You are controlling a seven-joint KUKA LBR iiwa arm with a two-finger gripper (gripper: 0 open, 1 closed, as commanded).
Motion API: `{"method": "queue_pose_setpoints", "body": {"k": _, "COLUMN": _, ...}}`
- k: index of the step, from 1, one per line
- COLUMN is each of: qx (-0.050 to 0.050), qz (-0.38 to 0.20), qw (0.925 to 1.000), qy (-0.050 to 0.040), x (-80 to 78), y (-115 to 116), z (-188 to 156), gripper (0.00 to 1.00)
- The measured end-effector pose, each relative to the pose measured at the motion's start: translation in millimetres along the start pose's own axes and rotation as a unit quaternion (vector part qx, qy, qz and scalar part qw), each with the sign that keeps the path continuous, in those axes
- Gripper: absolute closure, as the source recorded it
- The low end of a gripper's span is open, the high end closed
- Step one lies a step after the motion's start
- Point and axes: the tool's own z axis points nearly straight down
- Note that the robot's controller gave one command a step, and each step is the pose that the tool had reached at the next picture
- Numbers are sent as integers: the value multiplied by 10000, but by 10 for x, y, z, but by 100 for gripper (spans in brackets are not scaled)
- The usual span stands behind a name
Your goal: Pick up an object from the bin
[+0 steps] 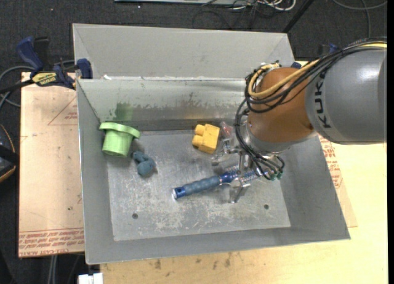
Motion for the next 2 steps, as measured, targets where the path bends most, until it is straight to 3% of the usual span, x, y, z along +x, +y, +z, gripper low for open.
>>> {"method": "queue_pose_setpoints", "body": {"k": 1, "qx": 2, "qz": 132, "qw": 9999, "qy": 5, "x": -16, "y": 146, "z": -143, "gripper": 0}}
{"method": "queue_pose_setpoints", "body": {"k": 2, "qx": -18, "qz": -549, "qw": 9985, "qy": -12, "x": -70, "y": -184, "z": 258, "gripper": 0}}
